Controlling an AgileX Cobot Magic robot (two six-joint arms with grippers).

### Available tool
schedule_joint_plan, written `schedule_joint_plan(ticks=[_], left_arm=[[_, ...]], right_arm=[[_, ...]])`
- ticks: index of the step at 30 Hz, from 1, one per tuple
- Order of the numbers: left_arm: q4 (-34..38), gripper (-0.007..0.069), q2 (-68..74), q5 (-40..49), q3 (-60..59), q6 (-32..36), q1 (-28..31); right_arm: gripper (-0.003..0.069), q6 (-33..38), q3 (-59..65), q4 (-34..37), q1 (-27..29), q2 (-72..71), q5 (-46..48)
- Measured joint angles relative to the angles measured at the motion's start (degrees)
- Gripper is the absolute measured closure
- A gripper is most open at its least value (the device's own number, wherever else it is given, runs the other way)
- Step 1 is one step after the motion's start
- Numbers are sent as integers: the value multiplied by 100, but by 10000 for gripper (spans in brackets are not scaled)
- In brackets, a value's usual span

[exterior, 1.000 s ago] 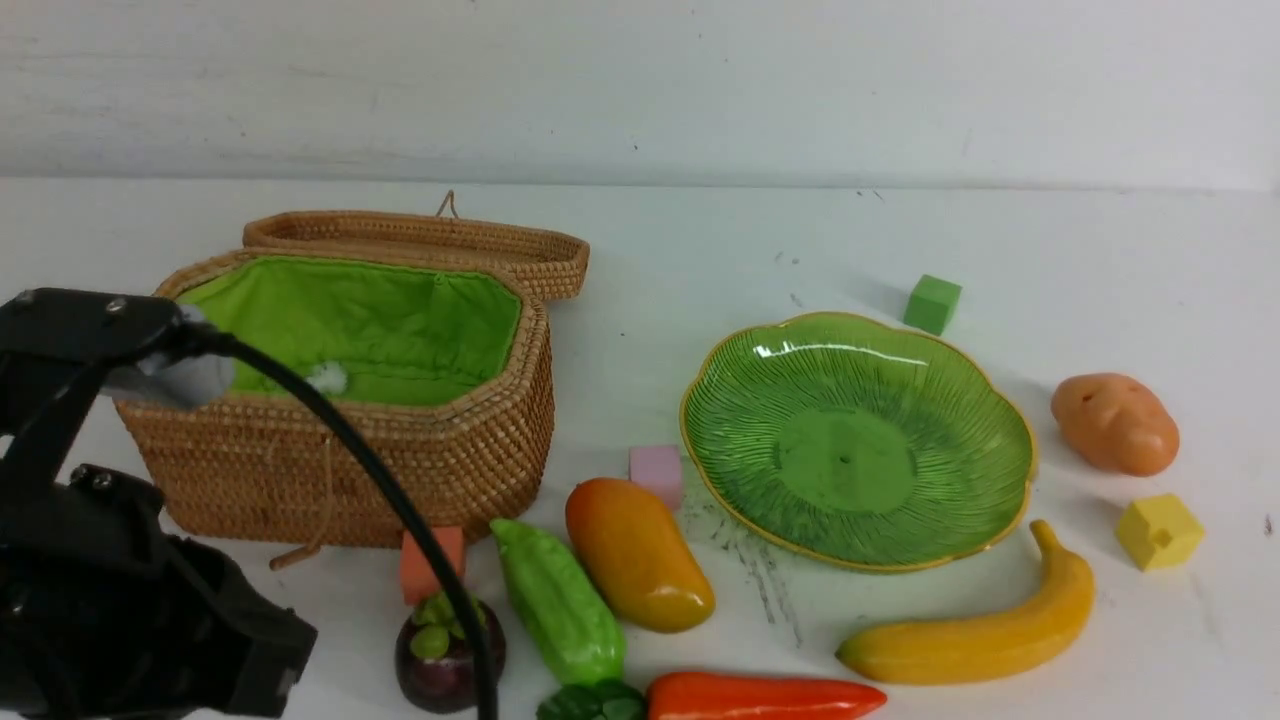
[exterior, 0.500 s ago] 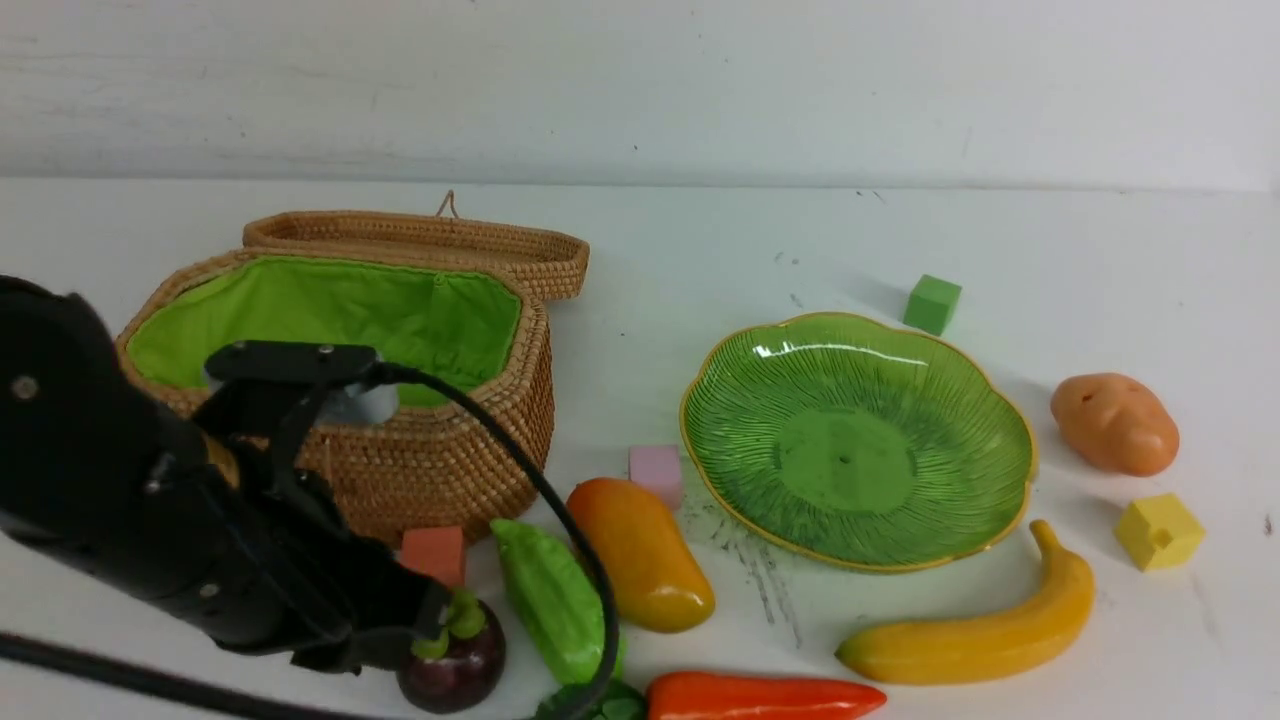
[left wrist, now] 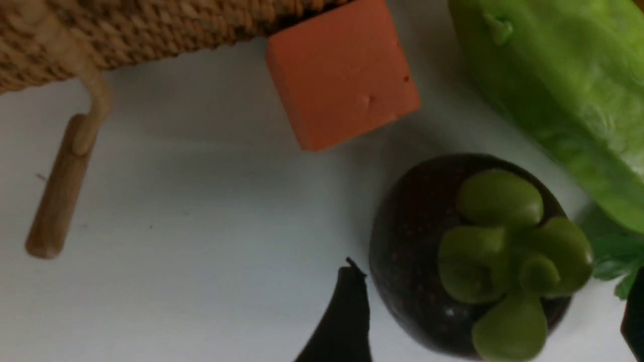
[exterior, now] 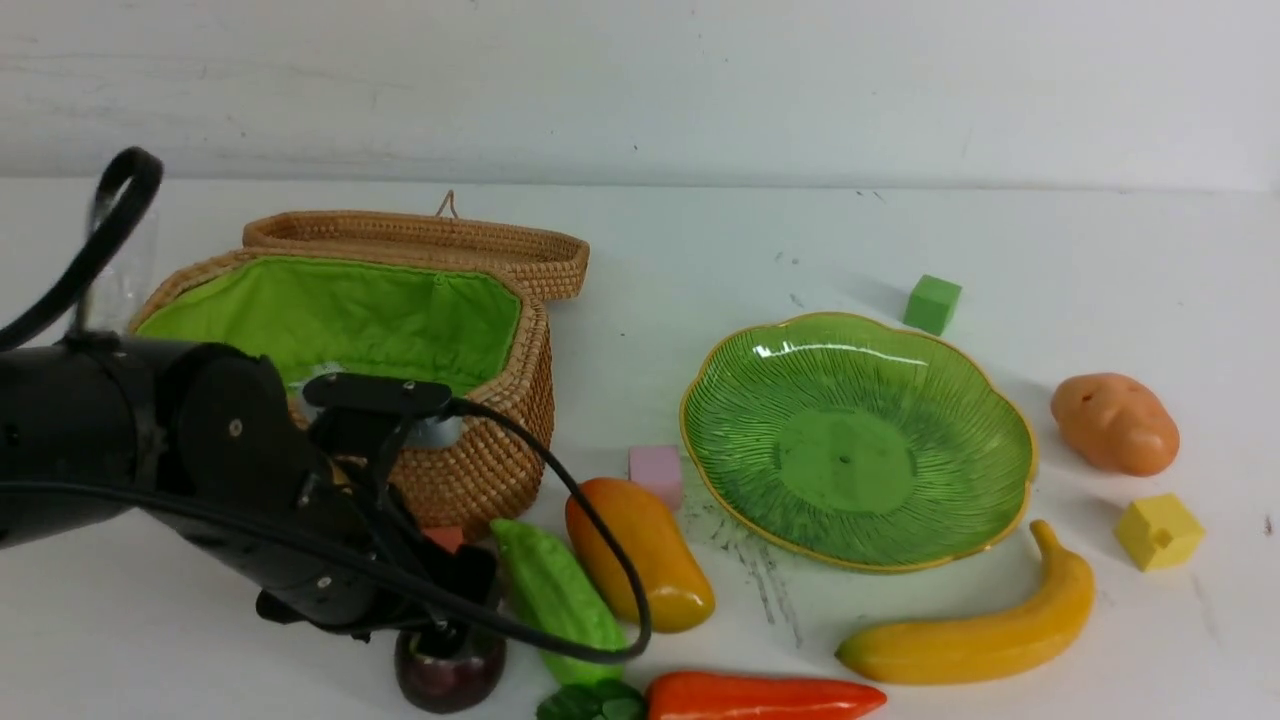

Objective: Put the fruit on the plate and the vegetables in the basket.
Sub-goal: Grab a mangosteen with your left arm and put it on the plate on the right

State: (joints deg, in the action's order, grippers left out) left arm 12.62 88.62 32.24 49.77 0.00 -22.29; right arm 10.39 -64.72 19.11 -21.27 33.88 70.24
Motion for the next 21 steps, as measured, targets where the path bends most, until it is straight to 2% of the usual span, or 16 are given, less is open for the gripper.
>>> schedule_joint_plan(ticks=[9,15,21], left_arm=[[51,-22,557,-364,4,0,0],[56,54,727,-369,26,0,0],[56,57,660,492,117,0,0]], right_arm=[[625,17,0,26,0,0,-26],[624,17,0,26,0,0,-30],[619,17,0,72,0,0,-30]])
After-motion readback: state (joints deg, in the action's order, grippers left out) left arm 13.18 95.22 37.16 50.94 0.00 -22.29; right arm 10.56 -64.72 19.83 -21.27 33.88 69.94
